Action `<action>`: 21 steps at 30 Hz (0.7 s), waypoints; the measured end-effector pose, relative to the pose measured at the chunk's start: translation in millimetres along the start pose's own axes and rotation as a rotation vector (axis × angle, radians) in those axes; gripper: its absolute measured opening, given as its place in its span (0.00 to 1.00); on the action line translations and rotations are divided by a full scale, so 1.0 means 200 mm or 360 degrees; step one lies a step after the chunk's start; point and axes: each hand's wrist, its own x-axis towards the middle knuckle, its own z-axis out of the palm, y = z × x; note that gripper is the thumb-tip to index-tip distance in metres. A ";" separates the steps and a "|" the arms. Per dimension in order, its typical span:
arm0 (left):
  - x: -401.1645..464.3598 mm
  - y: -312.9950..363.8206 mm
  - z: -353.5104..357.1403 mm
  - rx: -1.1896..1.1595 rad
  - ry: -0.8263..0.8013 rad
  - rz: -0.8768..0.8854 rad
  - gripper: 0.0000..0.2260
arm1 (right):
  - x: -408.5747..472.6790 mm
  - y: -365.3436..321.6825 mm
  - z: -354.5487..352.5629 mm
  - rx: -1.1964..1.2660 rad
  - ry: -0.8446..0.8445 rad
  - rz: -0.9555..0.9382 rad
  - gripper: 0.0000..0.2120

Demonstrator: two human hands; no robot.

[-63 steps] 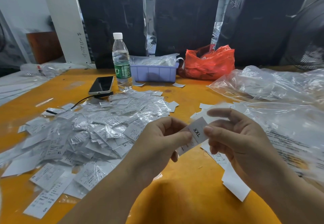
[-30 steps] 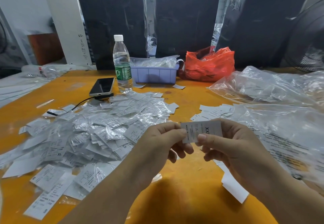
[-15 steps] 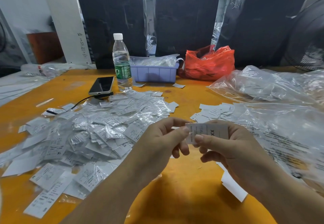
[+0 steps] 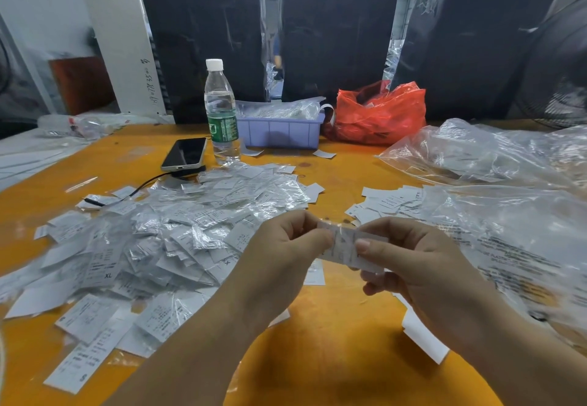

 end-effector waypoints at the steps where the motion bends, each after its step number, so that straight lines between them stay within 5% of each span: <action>1: 0.00 -0.01 -0.01 0.0005 0.0018 -0.0036 0.10 | 0.00 0.00 0.00 -0.0025 0.0011 -0.0004 0.04; 10: 0.08 -0.09 -0.17 0.1193 0.0577 -0.0039 0.03 | 0.01 -0.02 -0.09 -0.1110 0.0278 -0.0366 0.02; 16: 0.10 -0.12 -0.22 0.1539 0.0750 -0.0045 0.17 | 0.02 0.01 -0.08 -0.1285 0.0281 -0.0344 0.02; 21: 0.10 -0.13 -0.16 0.1650 0.0449 0.0141 0.13 | 0.02 0.01 -0.10 -0.1501 0.0360 -0.0388 0.04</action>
